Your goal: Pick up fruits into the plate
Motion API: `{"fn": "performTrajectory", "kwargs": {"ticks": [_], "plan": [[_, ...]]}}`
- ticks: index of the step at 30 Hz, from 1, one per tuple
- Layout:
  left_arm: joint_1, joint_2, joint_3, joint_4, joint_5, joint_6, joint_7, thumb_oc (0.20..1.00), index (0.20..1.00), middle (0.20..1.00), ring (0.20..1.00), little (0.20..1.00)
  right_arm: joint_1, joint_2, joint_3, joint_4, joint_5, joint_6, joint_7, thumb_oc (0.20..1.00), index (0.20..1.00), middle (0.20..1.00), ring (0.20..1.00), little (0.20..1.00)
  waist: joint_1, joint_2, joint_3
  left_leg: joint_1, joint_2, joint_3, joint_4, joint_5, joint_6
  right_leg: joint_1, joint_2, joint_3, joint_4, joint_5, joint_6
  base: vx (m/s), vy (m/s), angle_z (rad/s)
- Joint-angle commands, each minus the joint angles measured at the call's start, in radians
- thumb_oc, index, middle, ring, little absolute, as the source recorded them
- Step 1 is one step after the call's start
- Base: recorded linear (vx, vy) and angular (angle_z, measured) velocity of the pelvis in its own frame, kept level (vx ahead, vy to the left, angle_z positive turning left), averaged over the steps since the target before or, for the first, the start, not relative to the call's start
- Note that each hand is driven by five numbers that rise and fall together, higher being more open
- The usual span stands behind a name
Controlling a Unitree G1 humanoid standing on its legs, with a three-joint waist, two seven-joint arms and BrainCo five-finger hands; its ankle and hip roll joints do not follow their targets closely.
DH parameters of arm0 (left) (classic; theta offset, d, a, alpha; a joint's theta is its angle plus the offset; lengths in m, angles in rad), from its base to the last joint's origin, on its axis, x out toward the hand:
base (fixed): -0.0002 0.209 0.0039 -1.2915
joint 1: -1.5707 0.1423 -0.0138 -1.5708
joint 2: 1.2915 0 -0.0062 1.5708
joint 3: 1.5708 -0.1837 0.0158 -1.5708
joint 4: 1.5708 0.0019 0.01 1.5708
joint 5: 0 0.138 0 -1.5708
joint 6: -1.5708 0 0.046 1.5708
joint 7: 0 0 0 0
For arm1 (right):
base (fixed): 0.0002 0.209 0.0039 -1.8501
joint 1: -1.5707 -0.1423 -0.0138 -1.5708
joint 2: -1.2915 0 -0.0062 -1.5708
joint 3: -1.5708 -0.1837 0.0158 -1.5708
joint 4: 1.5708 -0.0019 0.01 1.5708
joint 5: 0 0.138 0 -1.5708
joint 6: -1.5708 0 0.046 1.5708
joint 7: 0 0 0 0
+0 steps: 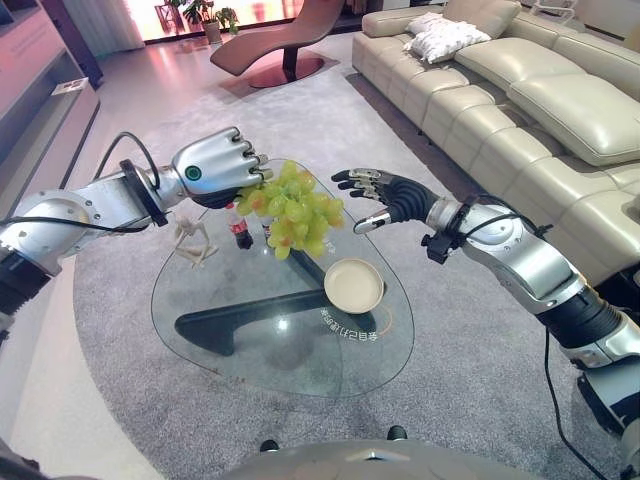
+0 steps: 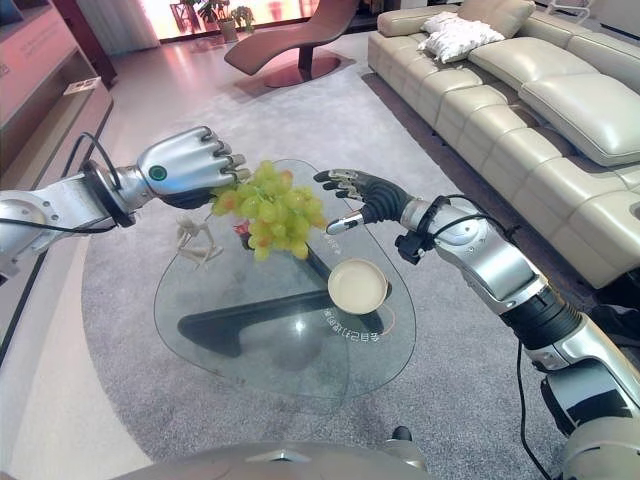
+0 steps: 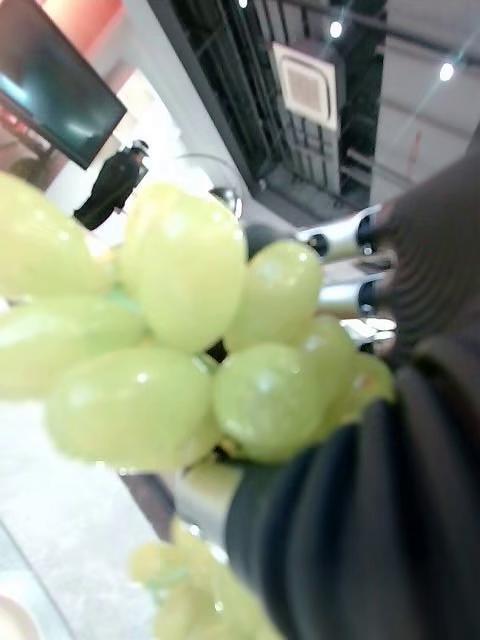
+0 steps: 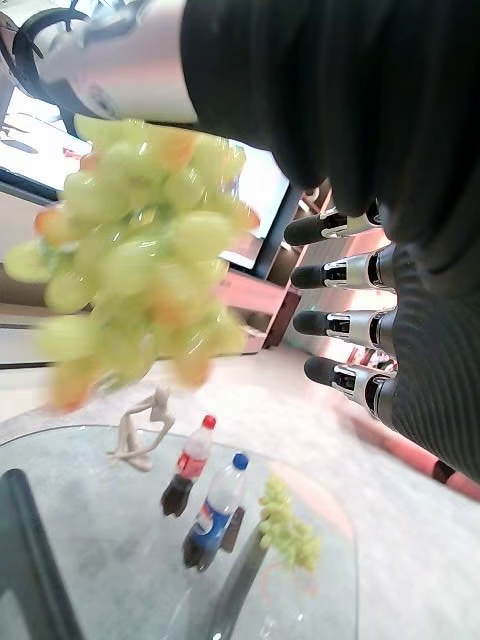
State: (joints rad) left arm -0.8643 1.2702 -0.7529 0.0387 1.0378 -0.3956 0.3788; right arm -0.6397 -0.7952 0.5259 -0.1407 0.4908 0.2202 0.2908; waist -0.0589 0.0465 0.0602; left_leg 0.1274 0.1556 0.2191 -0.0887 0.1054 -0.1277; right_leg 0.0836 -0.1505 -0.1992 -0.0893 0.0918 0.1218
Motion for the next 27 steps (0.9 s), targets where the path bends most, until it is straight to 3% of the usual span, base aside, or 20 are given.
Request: {"fn": "performTrajectory", "kwargs": {"ticks": [1,5,11,14,18,27], "plan": [[-0.164,0.060,-0.020,0.016,0.033,0.089,-0.037,0.200,0.200,0.200,0.200,0.200,-0.098,0.003,0.018,-0.047,0.007,-0.021,-0.062,1.000,1.000,1.000,1.000,1.000,0.019,-0.025,-0.033,-0.022,0.003,-0.001,0.036,-0.088,0.000,0.036,-0.053,-0.046,0.045,-0.068,0.042,-0.01,-0.001,-0.04],[-0.211,0.032,-0.055,-0.013,0.041,0.099,-0.081,0.200,0.200,0.200,0.200,0.200,-0.146,0.020,0.048,-0.042,0.032,-0.004,-0.078,1.000,1.000,1.000,1.000,1.000,0.022,-0.027,-0.033,-0.023,0.002,-0.006,0.038,-0.090,0.000,0.036,-0.052,-0.044,0.046,-0.070,0.042,0.00,0.000,0.00],[-0.250,-0.020,-0.080,-0.020,0.043,0.175,-0.092,0.200,0.200,0.200,0.200,0.200,-0.175,0.063,0.082,-0.042,0.091,0.042,-0.080,1.000,1.000,1.000,1.000,1.000,0.025,-0.034,-0.035,-0.023,0.002,-0.011,0.039,-0.092,0.001,0.037,-0.050,-0.039,0.048,-0.075,0.040,0.00,0.000,0.00],[-0.257,-0.058,-0.083,-0.021,0.059,0.210,-0.092,0.200,0.200,0.200,0.200,0.200,-0.181,0.100,0.098,-0.039,0.153,0.092,-0.085,1.000,1.000,1.000,1.000,1.000,0.025,-0.037,-0.035,-0.021,0.002,-0.014,0.037,-0.094,0.002,0.038,-0.049,-0.038,0.051,-0.078,0.038,0.00,0.000,0.00],[-0.275,-0.107,-0.098,-0.034,0.069,0.212,-0.127,0.200,0.200,0.200,0.200,0.200,-0.182,0.153,0.122,-0.030,0.233,0.150,-0.089,1.000,1.000,1.000,1.000,1.000,0.022,-0.040,-0.035,-0.018,0.007,-0.009,0.036,-0.092,0.000,0.040,-0.049,-0.040,0.050,-0.077,0.038,0.00,0.000,0.00],[-0.308,-0.188,-0.115,-0.045,0.063,0.338,-0.162,0.200,0.200,0.200,0.200,0.200,-0.185,0.237,0.152,-0.012,0.345,0.235,-0.097,1.000,1.000,1.000,1.000,1.000,0.019,-0.049,-0.038,-0.015,0.011,-0.012,0.033,-0.091,-0.001,0.041,-0.047,-0.035,0.052,-0.081,0.037,0.00,0.000,0.00]]}}
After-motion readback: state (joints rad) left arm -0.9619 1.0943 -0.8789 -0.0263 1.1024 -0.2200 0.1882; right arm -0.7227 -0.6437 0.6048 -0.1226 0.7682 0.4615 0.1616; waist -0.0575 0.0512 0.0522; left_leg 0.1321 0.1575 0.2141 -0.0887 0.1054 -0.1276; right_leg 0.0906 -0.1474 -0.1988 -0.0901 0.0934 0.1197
